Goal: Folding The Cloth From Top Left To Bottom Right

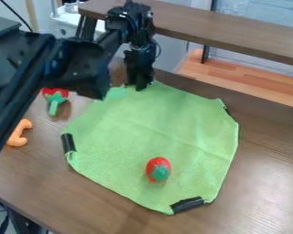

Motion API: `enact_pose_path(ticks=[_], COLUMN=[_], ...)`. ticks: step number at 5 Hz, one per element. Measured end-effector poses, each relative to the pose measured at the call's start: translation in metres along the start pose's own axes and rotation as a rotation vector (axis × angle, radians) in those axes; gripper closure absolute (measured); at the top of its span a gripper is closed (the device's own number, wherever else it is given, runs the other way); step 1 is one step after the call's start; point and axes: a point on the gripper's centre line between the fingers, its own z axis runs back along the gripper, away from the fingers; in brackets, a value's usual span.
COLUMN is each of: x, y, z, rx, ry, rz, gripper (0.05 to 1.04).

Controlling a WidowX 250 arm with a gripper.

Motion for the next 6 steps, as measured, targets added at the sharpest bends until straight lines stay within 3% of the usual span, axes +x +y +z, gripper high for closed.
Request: enact_pose_path(ticks=[1, 2, 3, 4, 6], x=[-0.003, -0.016, -0.023, -0.029, -0.047], y=[-0.006, -0.019, -0.028, -0.037, -0.096], z=[0.000, 0.011, 0.039, 0.080, 0.102], rx=[-0.009, -0.048, -0.058, -0.040, 0.050], ry=[-0.005, -0.014, -0.070, -0.144, -0.174], rz=[-0.007, -0.016, -0.012, -0.019, -0.140], gripper=[0.887, 1.002, 1.026, 1.029, 1.029])
